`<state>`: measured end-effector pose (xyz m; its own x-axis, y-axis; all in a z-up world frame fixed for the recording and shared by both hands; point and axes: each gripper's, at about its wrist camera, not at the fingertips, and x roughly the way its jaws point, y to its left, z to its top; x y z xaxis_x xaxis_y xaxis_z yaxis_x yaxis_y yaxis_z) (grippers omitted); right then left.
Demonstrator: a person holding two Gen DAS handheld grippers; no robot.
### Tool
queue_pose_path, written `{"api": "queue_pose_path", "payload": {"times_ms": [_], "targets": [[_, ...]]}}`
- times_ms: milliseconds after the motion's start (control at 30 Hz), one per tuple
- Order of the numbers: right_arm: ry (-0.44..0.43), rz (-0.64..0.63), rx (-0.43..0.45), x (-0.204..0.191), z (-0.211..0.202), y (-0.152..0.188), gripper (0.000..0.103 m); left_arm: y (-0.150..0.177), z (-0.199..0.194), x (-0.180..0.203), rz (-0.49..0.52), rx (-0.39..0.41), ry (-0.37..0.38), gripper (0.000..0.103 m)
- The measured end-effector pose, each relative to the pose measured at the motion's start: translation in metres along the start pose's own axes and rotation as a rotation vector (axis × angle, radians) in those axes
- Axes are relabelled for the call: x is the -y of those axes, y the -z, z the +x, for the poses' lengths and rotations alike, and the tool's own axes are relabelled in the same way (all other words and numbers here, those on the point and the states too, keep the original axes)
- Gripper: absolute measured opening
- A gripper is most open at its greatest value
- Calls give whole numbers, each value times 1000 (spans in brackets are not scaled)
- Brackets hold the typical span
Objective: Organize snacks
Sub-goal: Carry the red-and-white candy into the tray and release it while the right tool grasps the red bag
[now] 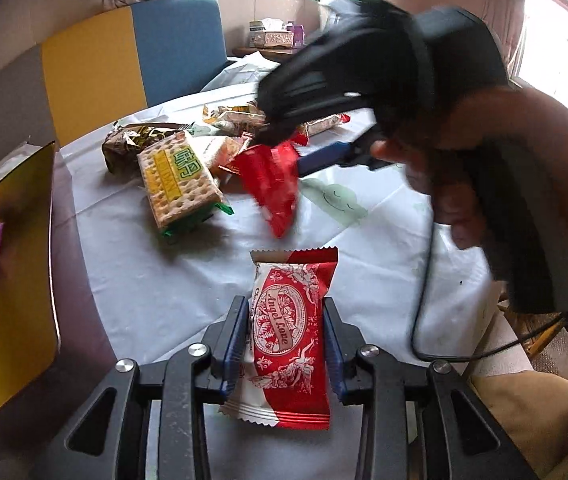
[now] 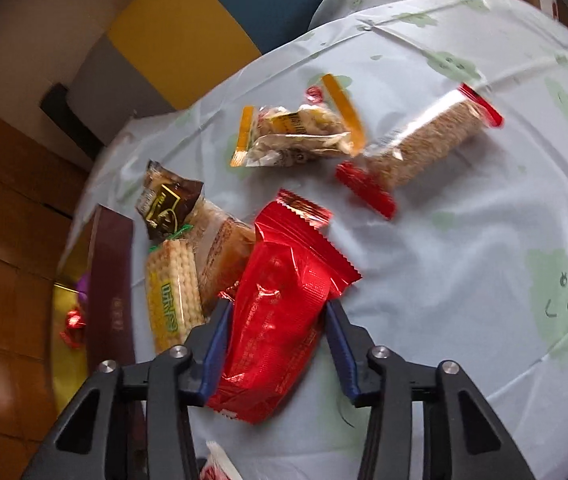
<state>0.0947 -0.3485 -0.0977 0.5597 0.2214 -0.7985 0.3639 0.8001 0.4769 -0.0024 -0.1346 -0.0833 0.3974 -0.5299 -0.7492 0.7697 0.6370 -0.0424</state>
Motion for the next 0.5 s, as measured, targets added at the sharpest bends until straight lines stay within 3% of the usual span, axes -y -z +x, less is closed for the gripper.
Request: {"api": "queue_pose_path", "payload": {"times_ms": [233, 300, 500], "targets": [[-135, 95, 49, 46, -26, 16, 46, -3, -1, -3, -21, 10, 18, 34], [-184, 125, 67, 56, -30, 19, 40, -6, -1, -4, -33, 13, 34, 34], [-223, 176, 90, 62, -32, 21, 38, -17, -15, 3, -11, 58, 39, 34]]}}
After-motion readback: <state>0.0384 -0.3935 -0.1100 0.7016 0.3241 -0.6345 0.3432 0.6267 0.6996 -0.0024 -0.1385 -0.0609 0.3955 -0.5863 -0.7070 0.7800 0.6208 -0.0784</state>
